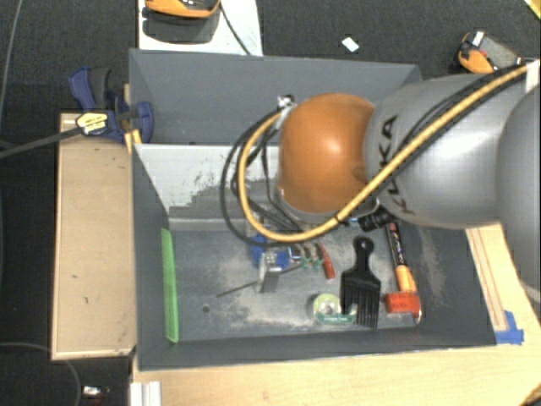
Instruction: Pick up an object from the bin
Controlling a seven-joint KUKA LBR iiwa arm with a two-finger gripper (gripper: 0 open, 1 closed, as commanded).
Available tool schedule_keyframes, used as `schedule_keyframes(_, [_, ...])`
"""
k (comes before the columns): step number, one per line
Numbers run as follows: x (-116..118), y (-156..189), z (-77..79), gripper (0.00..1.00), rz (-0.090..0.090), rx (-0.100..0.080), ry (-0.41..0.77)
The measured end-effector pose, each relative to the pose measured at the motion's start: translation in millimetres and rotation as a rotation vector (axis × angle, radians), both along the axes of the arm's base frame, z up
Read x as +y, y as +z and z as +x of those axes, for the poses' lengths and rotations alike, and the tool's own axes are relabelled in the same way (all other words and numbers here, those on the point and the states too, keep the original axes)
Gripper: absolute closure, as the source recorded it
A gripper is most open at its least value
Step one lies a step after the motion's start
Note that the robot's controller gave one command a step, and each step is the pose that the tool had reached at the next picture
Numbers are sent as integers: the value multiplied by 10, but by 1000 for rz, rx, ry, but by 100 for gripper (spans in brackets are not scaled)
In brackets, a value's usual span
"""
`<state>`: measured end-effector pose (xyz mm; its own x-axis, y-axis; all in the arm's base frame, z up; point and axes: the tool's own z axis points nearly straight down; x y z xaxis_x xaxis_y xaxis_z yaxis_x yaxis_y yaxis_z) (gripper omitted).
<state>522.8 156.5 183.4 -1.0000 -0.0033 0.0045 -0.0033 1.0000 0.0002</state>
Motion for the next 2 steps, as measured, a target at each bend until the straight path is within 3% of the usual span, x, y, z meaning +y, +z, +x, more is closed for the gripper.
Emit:
schedule_keyframes(1, [-7, 34, 19, 0, 1, -7, -6])
schedule_keyframes(2, [-566, -793, 309, 0, 2, -13, 2])
